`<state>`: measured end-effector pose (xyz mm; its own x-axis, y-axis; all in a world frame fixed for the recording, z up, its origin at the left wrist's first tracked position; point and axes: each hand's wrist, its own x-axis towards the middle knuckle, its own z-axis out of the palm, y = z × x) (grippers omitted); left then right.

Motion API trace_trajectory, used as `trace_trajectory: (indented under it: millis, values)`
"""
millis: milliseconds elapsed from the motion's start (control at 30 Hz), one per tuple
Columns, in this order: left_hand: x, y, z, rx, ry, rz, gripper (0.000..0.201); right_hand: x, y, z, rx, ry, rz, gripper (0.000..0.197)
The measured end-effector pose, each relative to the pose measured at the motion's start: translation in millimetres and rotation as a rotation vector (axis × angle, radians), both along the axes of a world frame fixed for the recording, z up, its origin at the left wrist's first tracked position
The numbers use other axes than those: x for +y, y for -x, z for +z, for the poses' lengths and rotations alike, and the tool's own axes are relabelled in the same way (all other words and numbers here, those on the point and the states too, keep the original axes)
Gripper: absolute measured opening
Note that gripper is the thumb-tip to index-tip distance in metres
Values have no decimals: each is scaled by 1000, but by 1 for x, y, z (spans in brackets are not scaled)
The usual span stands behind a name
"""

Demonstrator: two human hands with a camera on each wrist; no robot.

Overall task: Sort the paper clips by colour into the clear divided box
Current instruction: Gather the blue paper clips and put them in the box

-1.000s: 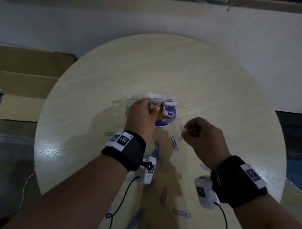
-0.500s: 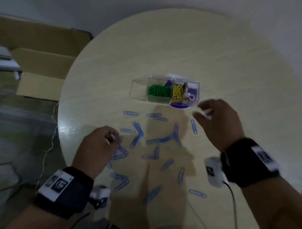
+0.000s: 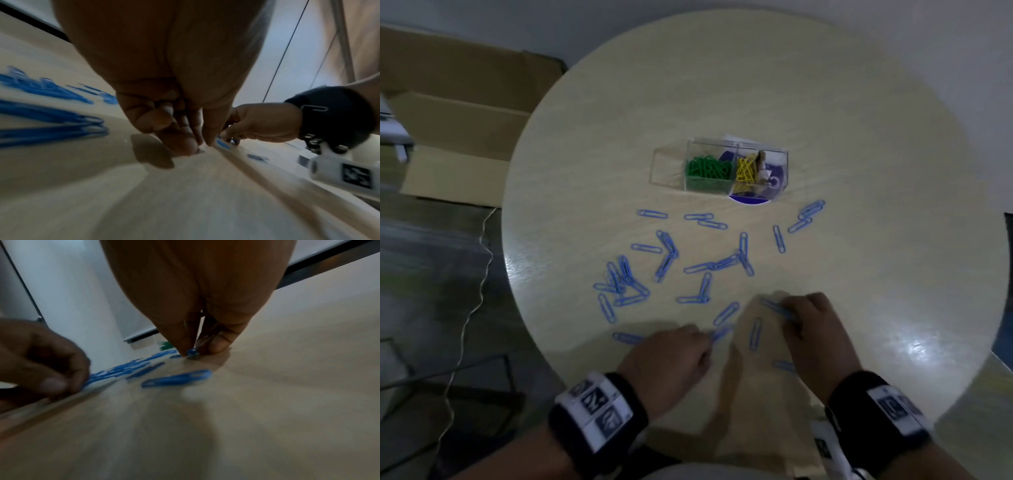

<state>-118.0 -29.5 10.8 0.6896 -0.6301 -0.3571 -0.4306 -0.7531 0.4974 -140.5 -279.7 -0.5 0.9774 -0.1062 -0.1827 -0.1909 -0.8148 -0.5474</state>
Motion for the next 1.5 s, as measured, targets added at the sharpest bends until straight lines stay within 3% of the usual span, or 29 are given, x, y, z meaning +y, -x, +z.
trace_trajectory:
  millis: [200,267,367,433,667,733,833,900,967,1100,1333,1433,1500]
  values:
    - [23,-35,20,-175,29,243,13,-1,-1,23,-45,-35,64,39]
    - [49,-23,30,-123,-108,308,26,-6,23,30,42,56,155,37]
    - [80,3,26,89,-265,267,32,-3,43,24,142,124,256,26]
    - [84,8,17,117,-234,233,24,5,38,15,116,77,250,16]
    - [43,-42,-3,-143,25,164,6,43,-45,3,-63,125,335,18]
    - [39,-58,3,-159,80,202,9,37,-70,9,-129,65,284,21]
    - [56,-68,15,-226,95,452,11,-10,-105,23,-239,20,22,27]
    - [74,-65,21,-196,-63,646,18,-46,-123,27,-186,100,-62,46]
    - [83,-58,21,-84,-215,725,33,-68,-135,22,-40,188,-46,59]
    - [69,-58,12,-102,-103,641,35,-61,-140,9,20,297,32,43]
    - [6,-105,1,-134,155,486,33,3,-117,10,39,127,70,24]
    - [0,-109,7,-149,239,553,25,6,-106,12,-57,118,15,21]
    - [7,-105,10,-233,181,630,13,3,-100,14,-61,145,-96,24]
